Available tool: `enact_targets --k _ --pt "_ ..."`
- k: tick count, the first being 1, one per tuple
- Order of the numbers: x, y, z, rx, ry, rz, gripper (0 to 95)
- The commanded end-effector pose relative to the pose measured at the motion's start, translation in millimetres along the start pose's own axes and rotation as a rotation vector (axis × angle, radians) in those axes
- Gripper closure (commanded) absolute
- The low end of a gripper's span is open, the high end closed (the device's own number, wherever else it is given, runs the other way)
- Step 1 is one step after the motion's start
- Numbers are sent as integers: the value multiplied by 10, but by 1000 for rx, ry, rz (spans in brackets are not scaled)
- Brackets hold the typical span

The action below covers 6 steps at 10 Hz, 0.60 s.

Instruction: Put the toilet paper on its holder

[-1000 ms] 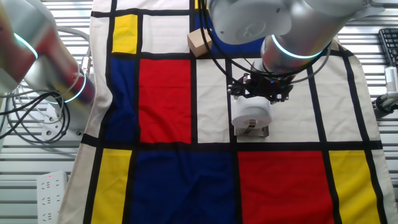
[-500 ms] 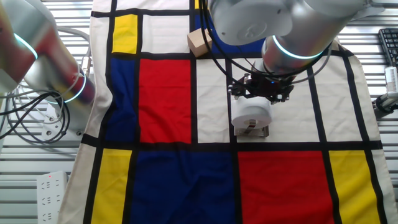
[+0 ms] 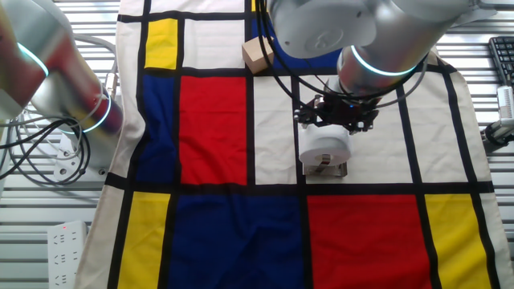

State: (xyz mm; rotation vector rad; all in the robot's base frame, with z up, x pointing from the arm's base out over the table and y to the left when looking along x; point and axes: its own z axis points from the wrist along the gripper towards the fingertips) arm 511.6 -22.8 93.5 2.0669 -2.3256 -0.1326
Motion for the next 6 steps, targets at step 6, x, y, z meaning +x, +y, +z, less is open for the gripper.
enact_targets --k 6 --pt "-517 -211 -575 -10 120 127 0"
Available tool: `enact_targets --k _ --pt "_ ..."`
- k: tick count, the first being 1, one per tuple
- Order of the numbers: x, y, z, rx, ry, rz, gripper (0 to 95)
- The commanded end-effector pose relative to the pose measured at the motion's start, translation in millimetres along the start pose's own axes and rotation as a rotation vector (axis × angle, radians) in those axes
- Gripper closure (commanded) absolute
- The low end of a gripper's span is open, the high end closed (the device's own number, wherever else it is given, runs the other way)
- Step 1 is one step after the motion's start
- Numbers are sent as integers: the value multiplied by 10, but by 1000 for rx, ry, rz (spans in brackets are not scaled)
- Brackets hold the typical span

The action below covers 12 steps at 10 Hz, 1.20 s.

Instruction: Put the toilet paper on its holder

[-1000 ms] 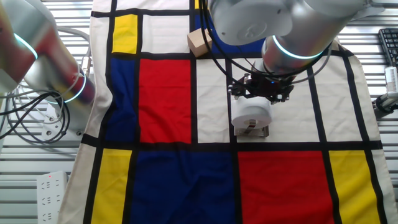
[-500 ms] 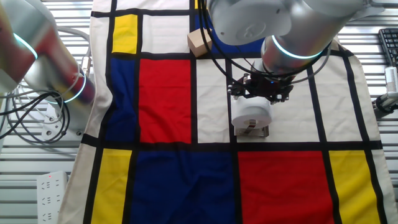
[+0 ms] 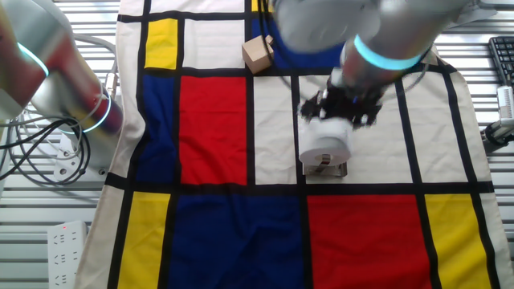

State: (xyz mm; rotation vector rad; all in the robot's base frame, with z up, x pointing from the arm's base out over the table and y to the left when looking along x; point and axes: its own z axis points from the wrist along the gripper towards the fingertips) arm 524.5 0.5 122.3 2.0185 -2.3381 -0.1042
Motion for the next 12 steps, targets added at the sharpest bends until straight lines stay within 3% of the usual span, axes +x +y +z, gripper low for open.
enact_targets --k 1,3,4,5,6,7,9,12 --pt "-260 -122 -303 -7 88 153 0" --pt "-311 -34 -400 34 35 599 0" --pt "-353 25 -463 34 -4 834 190" --pt "-381 59 -499 7 -39 990 190" --pt "-401 58 -502 -7 -53 1099 190" --pt "-441 40 -492 -30 -79 1193 190" --pt "-566 68 -503 -47 -93 1279 190" --pt "-714 219 -545 -51 -110 1322 190"
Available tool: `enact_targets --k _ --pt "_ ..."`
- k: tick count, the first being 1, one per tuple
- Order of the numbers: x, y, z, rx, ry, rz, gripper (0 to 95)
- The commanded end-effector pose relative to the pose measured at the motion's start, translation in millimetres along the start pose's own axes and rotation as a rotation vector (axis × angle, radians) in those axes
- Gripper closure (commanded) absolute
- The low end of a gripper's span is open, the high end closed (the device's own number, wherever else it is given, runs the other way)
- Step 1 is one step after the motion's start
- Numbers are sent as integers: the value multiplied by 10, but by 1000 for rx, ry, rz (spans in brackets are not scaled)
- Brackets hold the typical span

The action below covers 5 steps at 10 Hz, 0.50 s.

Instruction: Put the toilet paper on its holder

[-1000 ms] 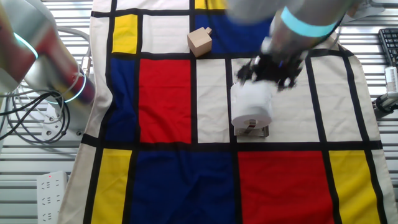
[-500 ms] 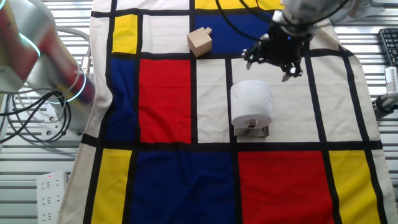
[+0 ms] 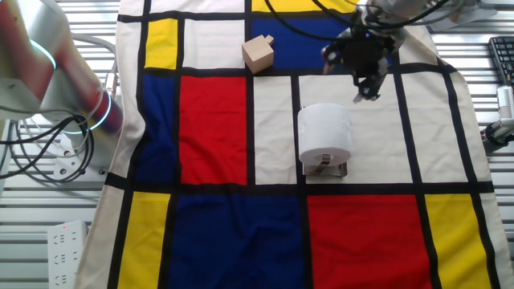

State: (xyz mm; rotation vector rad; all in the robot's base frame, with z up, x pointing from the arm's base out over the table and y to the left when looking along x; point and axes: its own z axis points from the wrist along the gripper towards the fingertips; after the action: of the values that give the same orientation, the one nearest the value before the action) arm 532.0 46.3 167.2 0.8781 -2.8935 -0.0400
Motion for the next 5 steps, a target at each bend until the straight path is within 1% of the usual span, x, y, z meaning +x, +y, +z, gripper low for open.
enact_targets --k 1,2,5 --pt "3 343 -112 -97 -125 482 190" --pt "36 389 -128 -97 -128 480 190" --pt "87 455 -144 -107 -130 470 190"
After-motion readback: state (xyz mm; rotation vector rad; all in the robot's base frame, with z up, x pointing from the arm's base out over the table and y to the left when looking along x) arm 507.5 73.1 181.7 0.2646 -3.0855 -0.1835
